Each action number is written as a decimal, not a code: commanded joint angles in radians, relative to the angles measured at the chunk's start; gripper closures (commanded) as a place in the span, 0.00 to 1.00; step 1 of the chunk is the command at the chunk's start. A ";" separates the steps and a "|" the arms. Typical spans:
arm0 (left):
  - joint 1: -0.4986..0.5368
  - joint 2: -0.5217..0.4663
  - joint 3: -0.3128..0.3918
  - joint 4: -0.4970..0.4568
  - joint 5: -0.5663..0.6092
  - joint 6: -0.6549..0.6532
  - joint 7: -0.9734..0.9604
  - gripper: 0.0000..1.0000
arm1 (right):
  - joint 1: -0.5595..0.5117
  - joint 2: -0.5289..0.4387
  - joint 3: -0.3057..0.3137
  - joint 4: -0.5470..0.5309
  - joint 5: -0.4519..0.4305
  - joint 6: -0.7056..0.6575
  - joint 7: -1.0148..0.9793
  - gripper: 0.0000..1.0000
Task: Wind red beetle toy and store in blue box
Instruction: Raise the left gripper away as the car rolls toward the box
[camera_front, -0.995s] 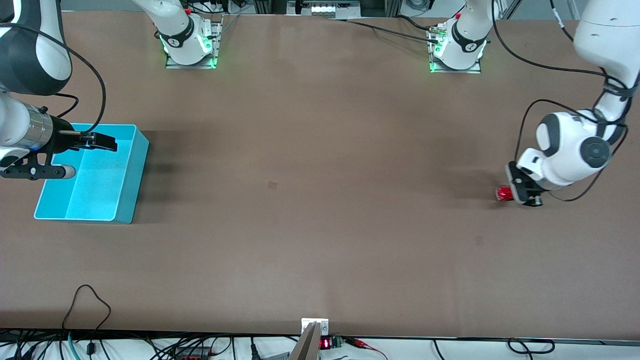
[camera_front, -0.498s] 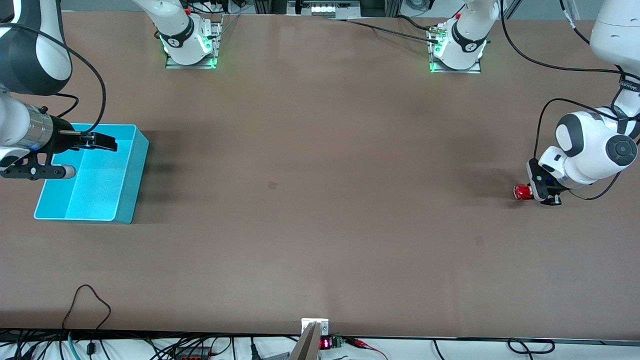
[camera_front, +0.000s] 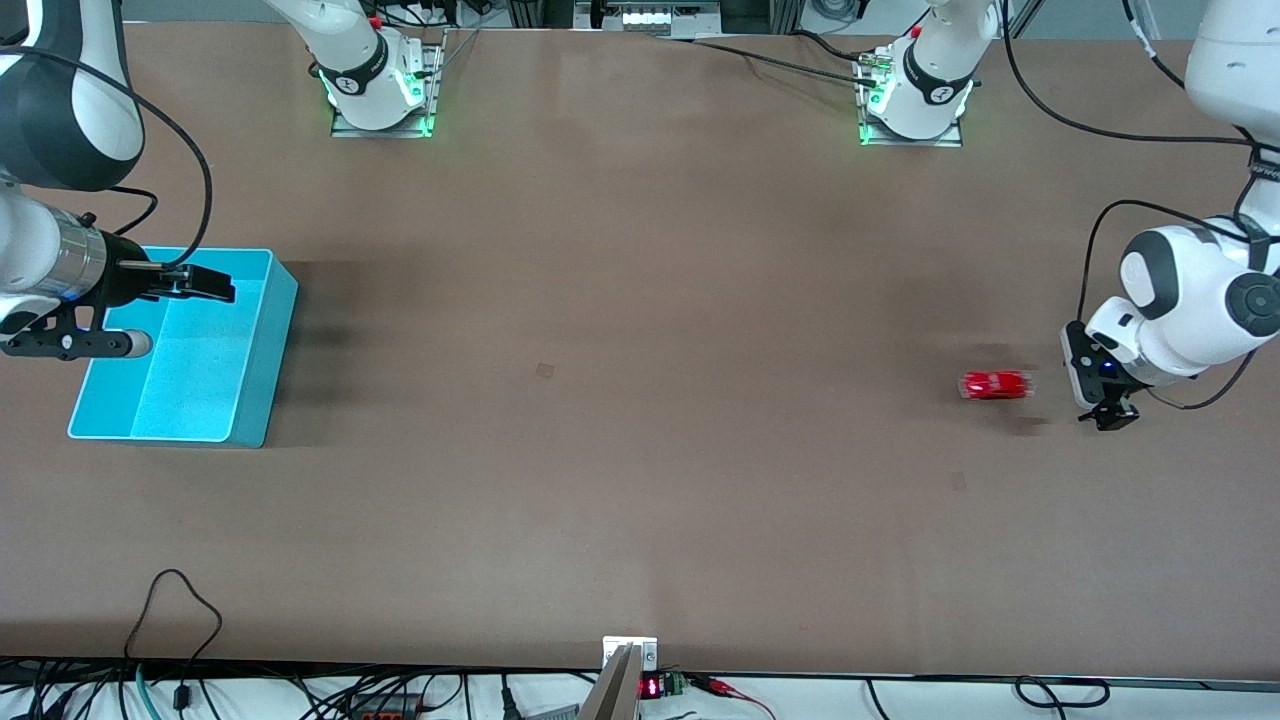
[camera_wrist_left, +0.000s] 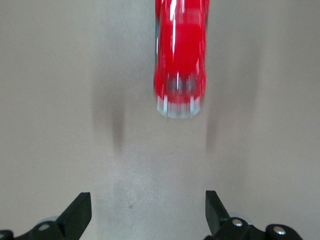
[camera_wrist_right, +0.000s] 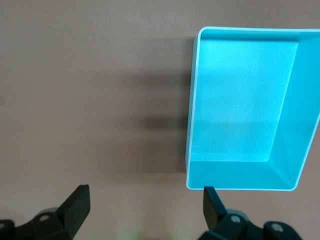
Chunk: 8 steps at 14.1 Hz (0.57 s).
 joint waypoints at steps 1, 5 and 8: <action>0.001 -0.091 -0.038 -0.009 0.010 -0.090 -0.007 0.00 | -0.003 -0.006 0.004 0.000 0.008 -0.012 -0.010 0.00; -0.001 -0.140 -0.115 0.055 0.012 -0.228 -0.022 0.00 | -0.003 -0.006 0.005 0.000 0.008 -0.012 -0.010 0.00; -0.012 -0.139 -0.181 0.165 0.012 -0.417 -0.028 0.00 | -0.004 -0.006 0.005 0.000 0.008 -0.012 -0.010 0.00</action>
